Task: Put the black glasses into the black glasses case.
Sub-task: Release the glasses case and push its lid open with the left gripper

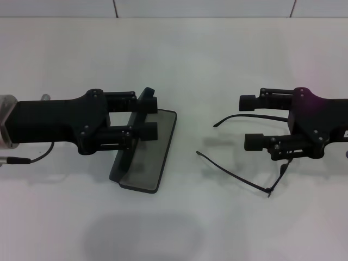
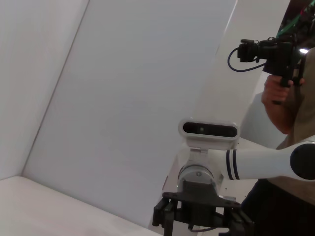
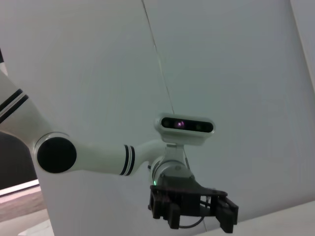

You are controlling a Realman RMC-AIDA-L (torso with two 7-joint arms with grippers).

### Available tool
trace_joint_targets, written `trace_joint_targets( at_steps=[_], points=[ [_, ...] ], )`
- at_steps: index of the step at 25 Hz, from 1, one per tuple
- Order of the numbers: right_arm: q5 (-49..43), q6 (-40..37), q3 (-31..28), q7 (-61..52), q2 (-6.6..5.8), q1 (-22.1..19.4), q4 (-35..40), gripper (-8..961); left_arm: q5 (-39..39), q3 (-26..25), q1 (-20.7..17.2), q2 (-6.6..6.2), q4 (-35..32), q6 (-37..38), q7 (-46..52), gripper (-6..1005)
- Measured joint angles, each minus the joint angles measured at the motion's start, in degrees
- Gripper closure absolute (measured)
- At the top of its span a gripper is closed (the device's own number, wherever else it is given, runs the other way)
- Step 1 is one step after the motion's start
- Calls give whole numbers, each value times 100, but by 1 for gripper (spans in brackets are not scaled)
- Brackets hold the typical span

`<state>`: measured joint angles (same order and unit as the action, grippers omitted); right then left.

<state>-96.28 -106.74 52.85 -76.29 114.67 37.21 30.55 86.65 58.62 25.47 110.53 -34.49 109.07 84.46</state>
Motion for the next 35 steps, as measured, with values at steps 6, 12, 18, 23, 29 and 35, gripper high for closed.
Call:
trace_joint_targets(
  at_steps=[6,12,18,23,29,35],
  points=[
    [185,33,-10,-14,21,-53,5,157,2,0,-5,20,26,0,-56,390],
    [210,49,-12,-9,36,-58,9,157,7,-8,-10,32,100,-9,-81,388],
    [217,272,-364,13,60,-156,6,157,-7,-11,-40,85,22,-200,-86,394],
    [304,710,-1451,90,73,-797,111,157,38,-316,-201,250,-929,-812,524,398],
    [619,932,-1824,388,82,-1699,769,157,1582,-513,-441,585,-3747,-2063,2937,404],
    [726,1166,-2067,547,45,-1939,834,158,4550,510,-426,883,-5821,-2048,5842,403]
  ],
)
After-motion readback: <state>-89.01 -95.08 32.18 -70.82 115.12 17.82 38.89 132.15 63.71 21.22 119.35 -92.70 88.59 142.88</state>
